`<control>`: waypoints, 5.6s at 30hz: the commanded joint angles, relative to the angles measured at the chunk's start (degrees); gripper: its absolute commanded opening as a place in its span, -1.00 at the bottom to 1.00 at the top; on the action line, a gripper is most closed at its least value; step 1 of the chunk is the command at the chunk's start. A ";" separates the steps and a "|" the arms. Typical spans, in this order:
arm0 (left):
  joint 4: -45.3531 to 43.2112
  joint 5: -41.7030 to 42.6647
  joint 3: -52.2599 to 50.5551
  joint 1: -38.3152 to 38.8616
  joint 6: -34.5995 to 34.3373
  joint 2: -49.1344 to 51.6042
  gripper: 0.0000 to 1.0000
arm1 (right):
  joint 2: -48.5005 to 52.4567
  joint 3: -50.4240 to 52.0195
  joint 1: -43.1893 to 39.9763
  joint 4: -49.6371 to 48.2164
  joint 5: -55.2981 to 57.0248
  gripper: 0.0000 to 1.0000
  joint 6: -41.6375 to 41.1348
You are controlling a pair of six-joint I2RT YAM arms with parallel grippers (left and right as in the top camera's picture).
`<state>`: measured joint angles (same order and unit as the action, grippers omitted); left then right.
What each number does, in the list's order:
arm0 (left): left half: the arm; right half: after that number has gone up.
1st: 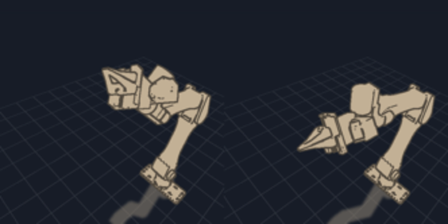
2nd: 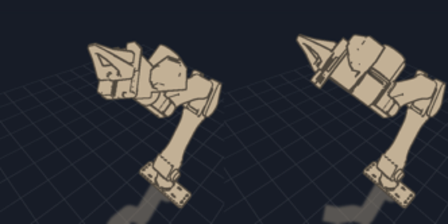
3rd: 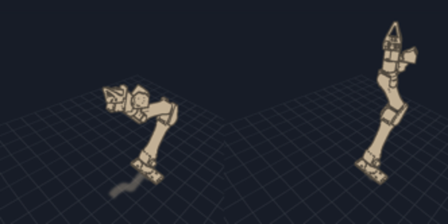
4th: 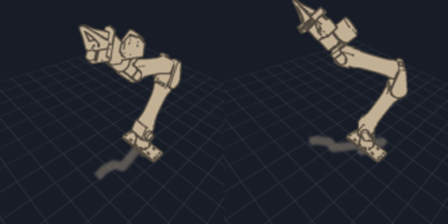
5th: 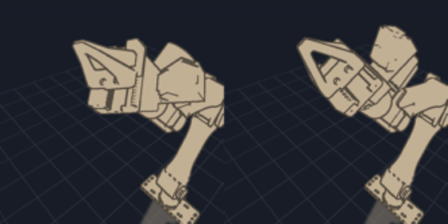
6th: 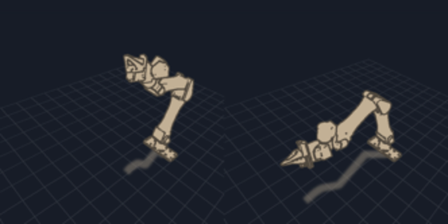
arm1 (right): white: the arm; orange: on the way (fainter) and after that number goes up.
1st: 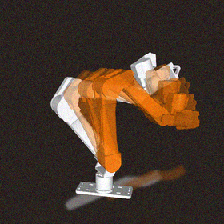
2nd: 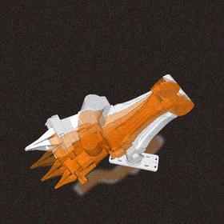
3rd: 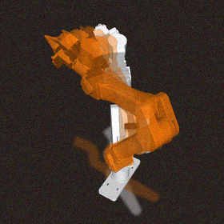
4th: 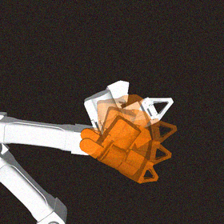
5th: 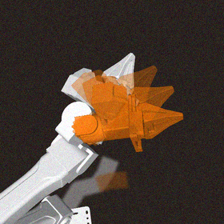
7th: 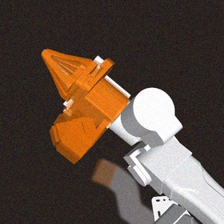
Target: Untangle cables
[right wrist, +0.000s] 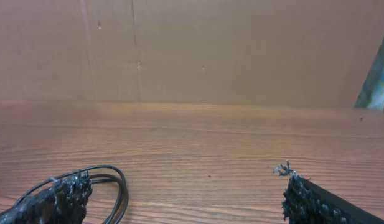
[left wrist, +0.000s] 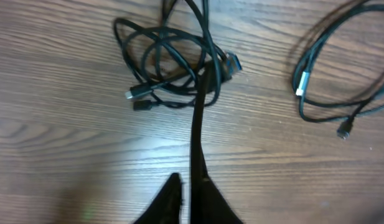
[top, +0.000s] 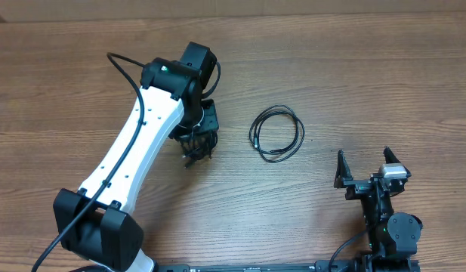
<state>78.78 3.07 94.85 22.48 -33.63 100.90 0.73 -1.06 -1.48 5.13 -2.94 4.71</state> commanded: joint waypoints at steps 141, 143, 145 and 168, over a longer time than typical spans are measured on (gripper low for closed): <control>-13.53 6.27 15.65 21.16 15.85 32.59 -0.09 | -0.57 0.57 -0.15 -0.42 0.33 1.00 0.04; -13.62 7.08 16.06 21.03 15.85 32.57 -0.17 | -0.57 0.57 -0.15 -0.42 0.33 1.00 0.04; -13.11 7.10 17.00 20.90 15.85 32.50 -0.23 | -0.57 0.57 -0.15 -0.42 0.33 1.00 0.04; 2.10 6.25 37.79 21.55 18.43 32.92 0.30 | -0.57 0.57 -0.15 -0.42 0.33 1.00 0.04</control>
<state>82.48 9.82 135.85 43.18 -16.69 133.21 0.73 -1.06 -1.48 5.10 -2.94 4.71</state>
